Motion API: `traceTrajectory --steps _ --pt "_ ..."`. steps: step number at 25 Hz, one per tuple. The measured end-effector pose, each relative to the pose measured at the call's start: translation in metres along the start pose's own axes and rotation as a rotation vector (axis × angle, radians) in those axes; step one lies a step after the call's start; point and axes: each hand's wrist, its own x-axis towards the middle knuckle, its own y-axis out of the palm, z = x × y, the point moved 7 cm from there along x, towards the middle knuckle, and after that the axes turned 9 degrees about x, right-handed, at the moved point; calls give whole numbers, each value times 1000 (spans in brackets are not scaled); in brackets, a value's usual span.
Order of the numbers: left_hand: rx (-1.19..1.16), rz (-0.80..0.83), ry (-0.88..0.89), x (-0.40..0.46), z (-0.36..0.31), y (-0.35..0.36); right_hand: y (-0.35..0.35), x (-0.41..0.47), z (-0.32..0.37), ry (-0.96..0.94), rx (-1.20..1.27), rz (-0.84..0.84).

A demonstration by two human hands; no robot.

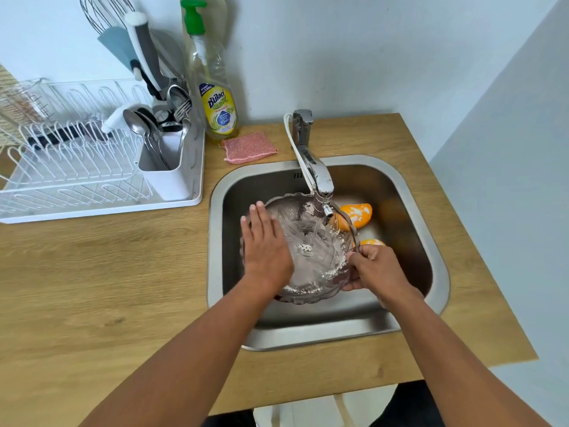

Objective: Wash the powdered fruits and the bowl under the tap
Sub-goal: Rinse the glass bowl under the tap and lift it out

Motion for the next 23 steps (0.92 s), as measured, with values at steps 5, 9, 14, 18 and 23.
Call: traceTrajectory --steps 5,9,14,18,23 --pt "-371 137 391 -3 -86 3 7 0 -5 -34 43 -38" --pt "-405 212 665 -35 -82 -5 -12 3 -3 -41 60 -80" --pt "43 128 363 -39 2 1 -3 -2 -2 -22 95 -11" --pt "-11 152 167 -3 -9 -9 20 -10 0 -25 186 30" --pt "-410 169 473 -9 -84 -24 12 -10 2 -53 222 -98"
